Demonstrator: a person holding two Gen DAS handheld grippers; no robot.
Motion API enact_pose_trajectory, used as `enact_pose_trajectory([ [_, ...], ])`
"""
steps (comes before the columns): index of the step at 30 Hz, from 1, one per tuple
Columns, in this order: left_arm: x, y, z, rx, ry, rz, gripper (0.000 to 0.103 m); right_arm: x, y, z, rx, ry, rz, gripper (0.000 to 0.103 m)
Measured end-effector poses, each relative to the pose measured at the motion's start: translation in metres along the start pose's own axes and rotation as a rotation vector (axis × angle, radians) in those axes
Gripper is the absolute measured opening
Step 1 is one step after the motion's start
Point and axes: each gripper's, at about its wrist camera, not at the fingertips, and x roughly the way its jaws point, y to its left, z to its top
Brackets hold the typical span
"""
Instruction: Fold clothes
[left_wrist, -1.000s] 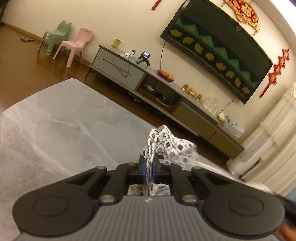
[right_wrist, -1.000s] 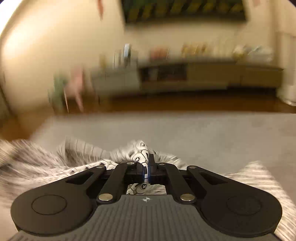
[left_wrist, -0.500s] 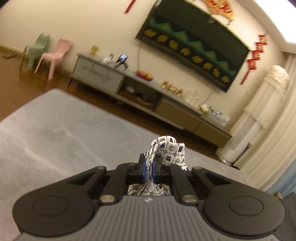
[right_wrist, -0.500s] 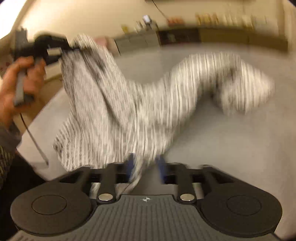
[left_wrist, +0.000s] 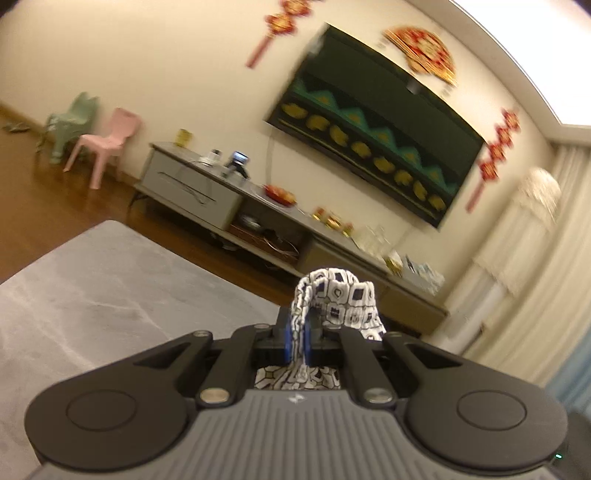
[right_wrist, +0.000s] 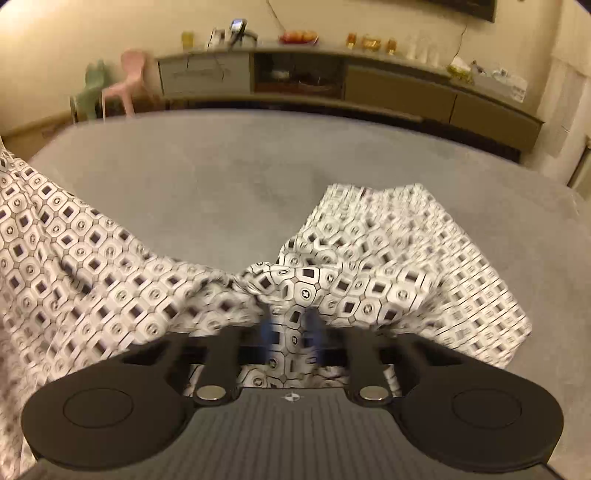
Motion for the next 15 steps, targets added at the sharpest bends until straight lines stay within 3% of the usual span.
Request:
enact_pose_trajectory([
  [2, -0.007, 0.005, 0.005, -0.04, -0.029, 0.04, 0.006, -0.048, 0.001, -0.007, 0.006, -0.111, -0.012, 0.002],
  [4, -0.009, 0.008, 0.008, -0.07, -0.028, 0.068, 0.006, -0.094, 0.005, -0.033, 0.018, -0.139, 0.019, 0.002],
  [6, -0.008, 0.009, 0.01, -0.09, -0.014, 0.088, 0.006, -0.113, 0.019, -0.072, 0.003, -0.059, 0.065, 0.002],
  [10, -0.003, 0.008, 0.007, -0.076, 0.016, 0.103, 0.006, -0.107, 0.038, -0.15, -0.004, 0.181, 0.16, 0.005],
  [12, -0.003, 0.006, 0.006, -0.051, 0.015, 0.115, 0.006, -0.111, 0.037, -0.154, -0.008, 0.185, 0.197, 0.006],
  [15, -0.007, 0.002, 0.004, -0.006, -0.019, 0.114, 0.006, -0.129, 0.028, -0.121, -0.003, 0.066, 0.19, 0.029],
])
